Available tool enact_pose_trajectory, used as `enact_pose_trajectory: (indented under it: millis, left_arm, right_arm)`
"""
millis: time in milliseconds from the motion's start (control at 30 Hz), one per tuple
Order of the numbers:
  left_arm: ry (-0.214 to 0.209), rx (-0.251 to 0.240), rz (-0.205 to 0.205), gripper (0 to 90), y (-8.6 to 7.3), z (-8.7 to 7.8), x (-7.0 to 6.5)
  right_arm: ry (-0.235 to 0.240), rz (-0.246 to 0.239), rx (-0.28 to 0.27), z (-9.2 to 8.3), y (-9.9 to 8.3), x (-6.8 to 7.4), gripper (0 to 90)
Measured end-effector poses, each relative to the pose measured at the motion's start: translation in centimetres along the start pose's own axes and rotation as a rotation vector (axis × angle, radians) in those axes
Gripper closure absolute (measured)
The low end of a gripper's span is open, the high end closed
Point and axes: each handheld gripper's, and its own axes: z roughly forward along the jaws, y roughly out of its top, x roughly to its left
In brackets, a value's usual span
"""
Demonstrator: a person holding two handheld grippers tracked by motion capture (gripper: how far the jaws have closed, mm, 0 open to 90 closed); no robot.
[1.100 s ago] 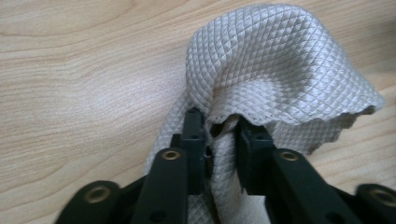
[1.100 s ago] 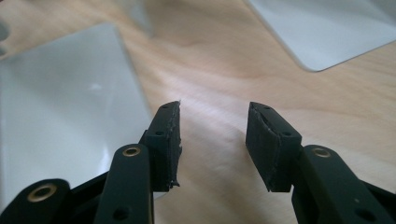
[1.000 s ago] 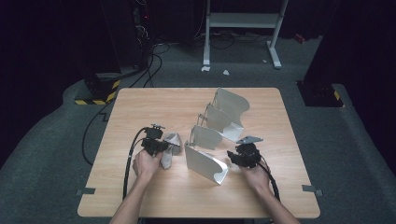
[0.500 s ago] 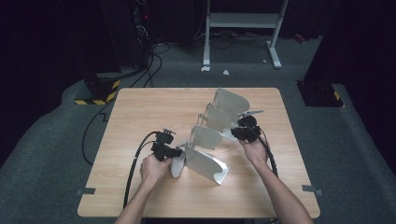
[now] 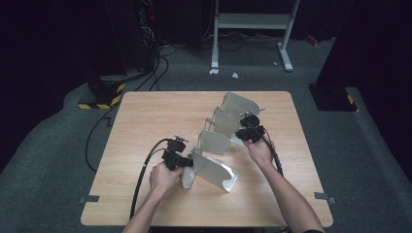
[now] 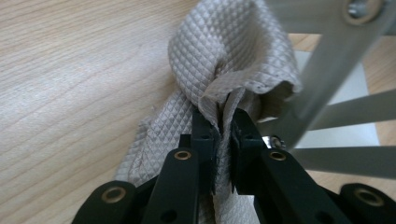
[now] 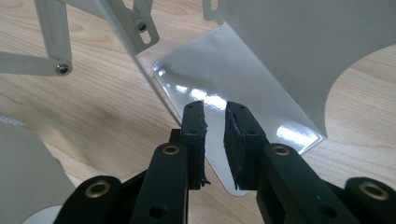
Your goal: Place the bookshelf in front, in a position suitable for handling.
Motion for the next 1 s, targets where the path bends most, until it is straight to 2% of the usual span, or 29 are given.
enact_pose_trajectory:
  millis: [200, 333, 500, 700, 1000]
  left_arm:
    - [-0.02, -0.005, -0.016, 82.0, -0.3, -0.1, -0.1]
    - [-0.029, -0.014, -0.031, 82.0, -0.5, -0.1, 0.1]
    - [-0.029, 0.0, -0.024, 82.0, -0.5, 0.1, 0.1]
    - [-0.034, 0.003, -0.017, 82.0, -0.5, 0.0, 0.0]
    - [-0.039, 0.007, -0.014, 82.1, -0.5, -0.1, -0.4]
  right_arm:
    - [0.001, 0.008, 0.02, 0.2, 0.7, 0.5, 77.5]
    - [0.007, 0.008, 0.036, 0.1, 0.3, 0.2, 76.9]
    - [0.019, -0.01, 0.044, -0.3, -0.5, 0.0, 78.1]
    - [0.025, -0.029, 0.026, -0.1, 0.0, 0.1, 82.5]
    - [0.026, -0.044, 0.037, 0.5, 0.3, 0.3, 83.0]
